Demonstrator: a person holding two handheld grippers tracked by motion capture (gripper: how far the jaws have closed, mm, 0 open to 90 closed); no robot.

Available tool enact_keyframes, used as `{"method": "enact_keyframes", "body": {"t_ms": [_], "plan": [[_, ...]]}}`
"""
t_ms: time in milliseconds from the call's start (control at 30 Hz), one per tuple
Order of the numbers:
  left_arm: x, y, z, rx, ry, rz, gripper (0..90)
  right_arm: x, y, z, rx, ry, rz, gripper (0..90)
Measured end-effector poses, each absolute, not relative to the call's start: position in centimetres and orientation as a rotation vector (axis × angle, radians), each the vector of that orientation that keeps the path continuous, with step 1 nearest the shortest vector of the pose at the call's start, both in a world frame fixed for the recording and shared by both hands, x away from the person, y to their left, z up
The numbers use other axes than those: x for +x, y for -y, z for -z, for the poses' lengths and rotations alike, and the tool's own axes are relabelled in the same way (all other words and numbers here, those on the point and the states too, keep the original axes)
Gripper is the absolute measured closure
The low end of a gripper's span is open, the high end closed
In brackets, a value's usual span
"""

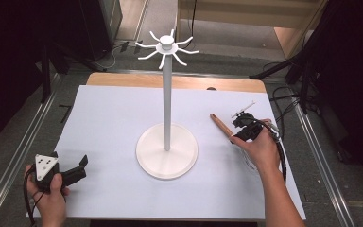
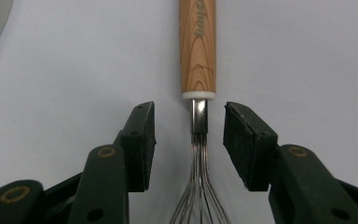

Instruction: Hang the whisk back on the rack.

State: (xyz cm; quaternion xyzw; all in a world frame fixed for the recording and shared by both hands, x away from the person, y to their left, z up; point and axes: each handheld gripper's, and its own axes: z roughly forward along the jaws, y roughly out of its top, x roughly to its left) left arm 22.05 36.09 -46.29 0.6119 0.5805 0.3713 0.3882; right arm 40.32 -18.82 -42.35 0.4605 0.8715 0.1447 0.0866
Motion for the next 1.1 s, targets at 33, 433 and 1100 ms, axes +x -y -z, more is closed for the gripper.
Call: {"method": "enact_keyframes", "body": {"t_ms": [33, 433, 1100], "plan": [[22.1, -36.1, 46.3, 1.556, -1.477, -0.944, 0.2, 40.5, 18.7, 42.4, 1.364, -2.606, -0.428, 54.6], [22.1, -36.1, 46.3, 1.553, -1.482, -0.927, 0.2, 42.8, 17.1, 42.6, 1.424, -2.629, -0.410, 55.2], [22.2, -36.2, 46.3, 1.563, -1.478, -0.911, 0.2, 45.1, 15.9, 44.1, 1.514, -2.598, -0.292, 64.7]]}}
